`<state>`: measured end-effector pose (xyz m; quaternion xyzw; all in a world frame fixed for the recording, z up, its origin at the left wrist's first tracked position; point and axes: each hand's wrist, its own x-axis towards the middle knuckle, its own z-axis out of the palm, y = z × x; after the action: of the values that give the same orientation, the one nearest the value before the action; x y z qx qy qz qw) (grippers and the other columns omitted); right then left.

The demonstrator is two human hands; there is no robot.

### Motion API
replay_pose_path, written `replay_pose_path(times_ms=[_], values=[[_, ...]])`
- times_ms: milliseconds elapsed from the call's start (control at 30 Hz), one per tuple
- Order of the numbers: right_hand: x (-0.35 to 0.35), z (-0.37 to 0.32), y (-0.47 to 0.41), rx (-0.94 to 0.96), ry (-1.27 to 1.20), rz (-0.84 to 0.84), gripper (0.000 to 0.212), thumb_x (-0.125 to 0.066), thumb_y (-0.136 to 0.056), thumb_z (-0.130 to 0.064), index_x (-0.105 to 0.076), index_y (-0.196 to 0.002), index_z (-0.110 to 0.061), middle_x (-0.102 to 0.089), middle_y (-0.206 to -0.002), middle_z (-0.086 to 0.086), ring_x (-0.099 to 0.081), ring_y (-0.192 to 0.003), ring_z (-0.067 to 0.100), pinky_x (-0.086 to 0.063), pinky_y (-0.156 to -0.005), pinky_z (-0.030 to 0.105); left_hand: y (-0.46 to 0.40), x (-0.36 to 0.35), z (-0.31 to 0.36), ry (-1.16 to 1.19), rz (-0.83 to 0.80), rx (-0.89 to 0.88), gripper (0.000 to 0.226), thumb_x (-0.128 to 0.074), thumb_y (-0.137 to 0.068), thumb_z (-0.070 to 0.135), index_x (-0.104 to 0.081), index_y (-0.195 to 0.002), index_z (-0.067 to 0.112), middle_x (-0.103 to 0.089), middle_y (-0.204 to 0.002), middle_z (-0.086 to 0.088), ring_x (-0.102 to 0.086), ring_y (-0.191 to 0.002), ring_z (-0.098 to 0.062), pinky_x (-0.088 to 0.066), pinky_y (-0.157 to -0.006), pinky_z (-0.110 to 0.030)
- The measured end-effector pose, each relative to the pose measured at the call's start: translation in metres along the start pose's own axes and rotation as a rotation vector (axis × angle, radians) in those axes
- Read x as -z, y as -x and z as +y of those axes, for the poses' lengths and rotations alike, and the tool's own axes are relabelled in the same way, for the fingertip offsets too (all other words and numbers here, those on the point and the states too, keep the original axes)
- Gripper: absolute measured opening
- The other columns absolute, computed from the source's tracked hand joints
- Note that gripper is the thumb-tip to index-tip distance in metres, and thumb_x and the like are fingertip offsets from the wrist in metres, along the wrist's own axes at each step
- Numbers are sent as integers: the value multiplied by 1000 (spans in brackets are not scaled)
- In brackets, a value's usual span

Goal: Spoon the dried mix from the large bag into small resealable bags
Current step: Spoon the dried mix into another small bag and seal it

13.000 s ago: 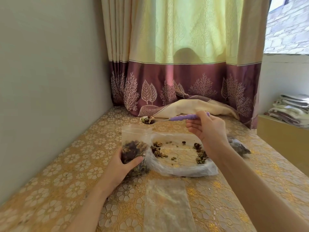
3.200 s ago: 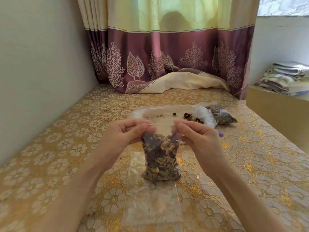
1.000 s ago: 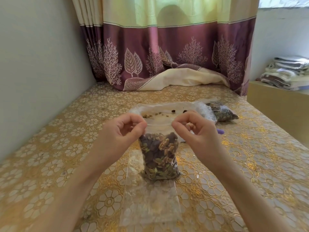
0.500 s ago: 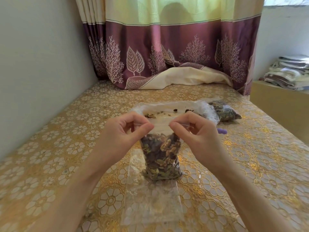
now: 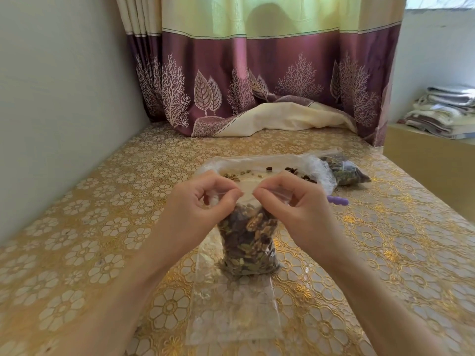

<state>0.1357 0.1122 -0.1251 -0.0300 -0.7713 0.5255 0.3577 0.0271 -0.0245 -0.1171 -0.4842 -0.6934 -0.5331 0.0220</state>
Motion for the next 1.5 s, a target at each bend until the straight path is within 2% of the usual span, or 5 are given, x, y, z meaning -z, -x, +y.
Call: replay_pose_path(times_ms=[433,667,1000,1167,1500], values=[[-8,3,-1,41,17,18,6,-65,-86,-4,-66,-84,-10,-66,-78,5,-63,-76,15,-52,-74,29,-1,-6,7,5,28,-33,4,-67,-79,21,-68,-76,24,-67,-72,3,-58,-66,-37,-47,-62,-46],[-9,4,1,58,50,21,6,-65,-86,-7,-65,-81,-9,-62,-75,9,-58,-74,27,-49,-70,45,-2,-3,8,-133,-33,-124,14,-67,-82,7,-67,-80,21,-64,-70,16,-59,-72,5,-41,-64,-5],[4,2,-3,-26,4,-12,8,-70,-83,-12,-70,-76,-15,-63,-64,-5,-55,-61,6,-44,-59,17,-5,10,6,-103,-15,-83,17,-62,-73,43,-70,-73,27,-66,-69,8,-53,-59,-18,-41,-52,-23],[14,5,-1,-81,-28,51,9,-71,-82,-14,-71,-72,-16,-53,-75,29,-43,-59,16,-37,-56,20,-6,21,2,-60,-43,-18,9,-65,-72,36,-71,-74,30,-68,-69,12,-39,-47,-10,-31,-44,-11],[21,8,3,-104,-93,40,25,-64,-70,-47,-77,-82,-30,-62,-61,9,-41,-56,24,-40,-59,25,-6,23,-15,102,55,142,27,-71,-60,45,-69,-74,22,-71,-79,-2,-62,-66,-29,-51,-60,-37]])
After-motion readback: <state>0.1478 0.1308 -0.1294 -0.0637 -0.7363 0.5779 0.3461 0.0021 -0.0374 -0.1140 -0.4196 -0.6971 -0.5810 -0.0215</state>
